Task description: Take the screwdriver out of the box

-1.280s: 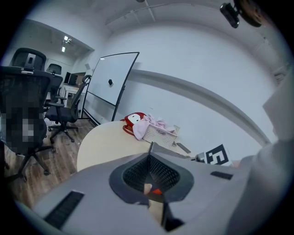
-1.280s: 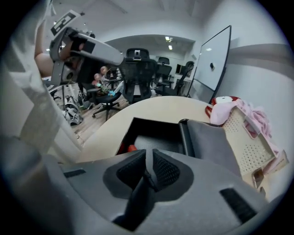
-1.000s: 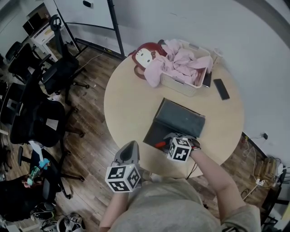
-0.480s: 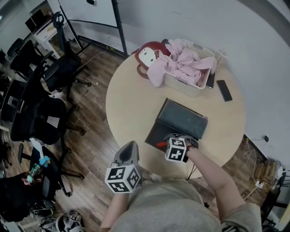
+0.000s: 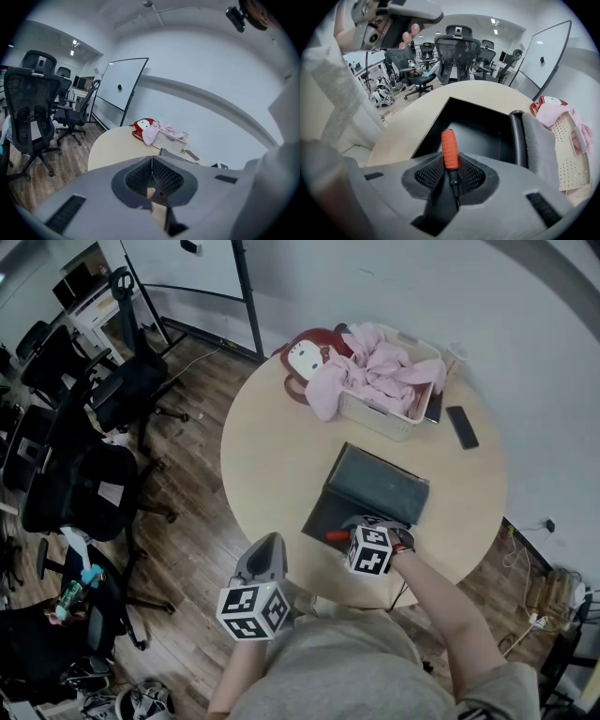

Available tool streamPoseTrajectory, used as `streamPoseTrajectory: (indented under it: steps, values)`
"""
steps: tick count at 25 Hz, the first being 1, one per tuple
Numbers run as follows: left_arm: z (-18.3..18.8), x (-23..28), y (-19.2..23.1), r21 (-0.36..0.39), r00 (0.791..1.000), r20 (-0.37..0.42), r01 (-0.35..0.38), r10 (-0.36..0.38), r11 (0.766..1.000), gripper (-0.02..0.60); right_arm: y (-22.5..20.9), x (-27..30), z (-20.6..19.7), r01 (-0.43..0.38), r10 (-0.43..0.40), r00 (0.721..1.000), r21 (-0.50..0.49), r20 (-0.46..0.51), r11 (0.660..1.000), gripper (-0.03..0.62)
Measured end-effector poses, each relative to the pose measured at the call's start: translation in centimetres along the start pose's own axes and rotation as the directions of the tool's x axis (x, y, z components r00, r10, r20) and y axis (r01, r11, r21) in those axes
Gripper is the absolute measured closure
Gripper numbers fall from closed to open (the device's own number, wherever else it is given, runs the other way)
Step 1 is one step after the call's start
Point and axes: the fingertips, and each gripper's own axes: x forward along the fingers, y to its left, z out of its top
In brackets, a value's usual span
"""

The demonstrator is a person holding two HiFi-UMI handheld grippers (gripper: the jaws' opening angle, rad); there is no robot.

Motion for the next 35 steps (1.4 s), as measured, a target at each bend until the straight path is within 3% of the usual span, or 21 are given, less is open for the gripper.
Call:
streamPoseTrajectory:
  steps: [7, 14, 24, 35]
  values:
    - [-0.4, -1.5, -0.7, 0.025, 0.999, 0.004, 0.044, -0.044, 0.999, 0.577, -0.7, -3.5, 1.1, 0.142, -0.151, 0.985, 0.097, 0.085, 0.985, 0.51]
    - [-1.4, -4.1, -1.8, 0.054, 0.995, 0.007, 0.095, -0.095, 0.994, 0.577, 0.4, -7.2, 2.1, 0.279, -0.308, 0.941, 0.191, 0.144, 0.941, 0.51]
    - [-2.9, -8.5, -3.4, 0.077, 0.99, 0.013, 0.142, -0.144, 0.987, 0.577, 3.6, -12.6, 3.9, 0.452, -0.526, 0.825, 0.317, 0.207, 0.834, 0.51]
    - [-5.1, -12.9, -5.4, 0.09, 0.982, 0.022, 0.184, -0.186, 0.979, 0.577, 9.3, -18.5, 5.5, 0.484, -0.656, 0.705, 0.492, 0.272, 0.724, 0.51]
